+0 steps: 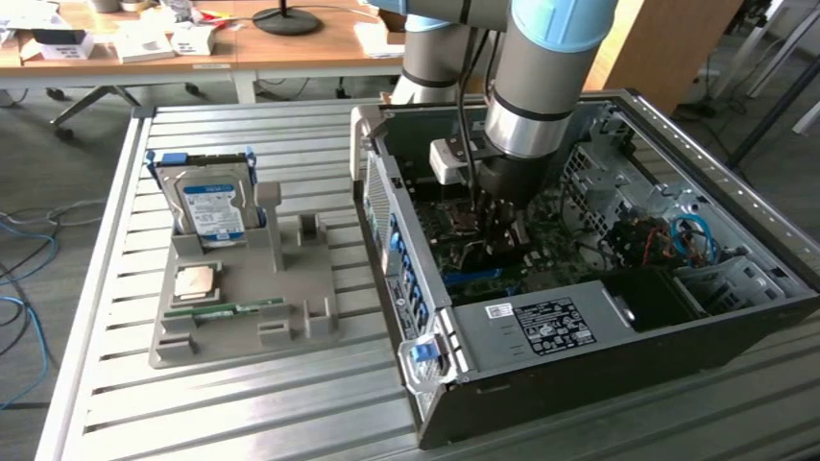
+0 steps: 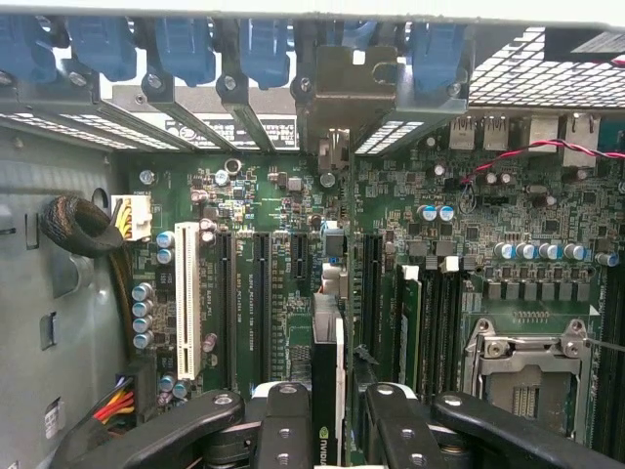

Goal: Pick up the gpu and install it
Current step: 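Insert the gpu into the slot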

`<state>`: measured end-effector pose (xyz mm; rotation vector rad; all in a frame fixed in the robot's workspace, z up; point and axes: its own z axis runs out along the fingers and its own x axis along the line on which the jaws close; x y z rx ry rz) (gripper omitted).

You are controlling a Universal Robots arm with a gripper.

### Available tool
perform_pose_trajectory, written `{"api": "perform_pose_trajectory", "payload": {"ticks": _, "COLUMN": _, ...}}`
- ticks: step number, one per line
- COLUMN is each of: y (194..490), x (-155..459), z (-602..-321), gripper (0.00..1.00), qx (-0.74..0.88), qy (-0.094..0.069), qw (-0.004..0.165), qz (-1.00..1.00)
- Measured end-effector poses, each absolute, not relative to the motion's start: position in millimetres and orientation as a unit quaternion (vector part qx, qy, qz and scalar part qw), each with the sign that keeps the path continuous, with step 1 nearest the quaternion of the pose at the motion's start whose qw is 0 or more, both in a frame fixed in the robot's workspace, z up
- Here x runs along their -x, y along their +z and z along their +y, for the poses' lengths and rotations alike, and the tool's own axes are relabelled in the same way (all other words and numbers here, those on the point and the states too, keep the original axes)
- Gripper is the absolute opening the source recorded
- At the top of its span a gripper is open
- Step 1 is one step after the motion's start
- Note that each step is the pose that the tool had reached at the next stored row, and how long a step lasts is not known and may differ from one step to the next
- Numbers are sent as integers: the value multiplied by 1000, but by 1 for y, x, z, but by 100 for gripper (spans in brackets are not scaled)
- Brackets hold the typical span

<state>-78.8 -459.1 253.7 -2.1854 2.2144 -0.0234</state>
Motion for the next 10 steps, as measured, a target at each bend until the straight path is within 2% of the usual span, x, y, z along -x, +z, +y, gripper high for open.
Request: {"api": "perform_pose_trajectory", "payload": {"ticks": 10, "y": 251, "x": 79, "z": -459, "gripper": 26, "qx": 702, "qy": -7, "qw": 16, "qz": 712}}
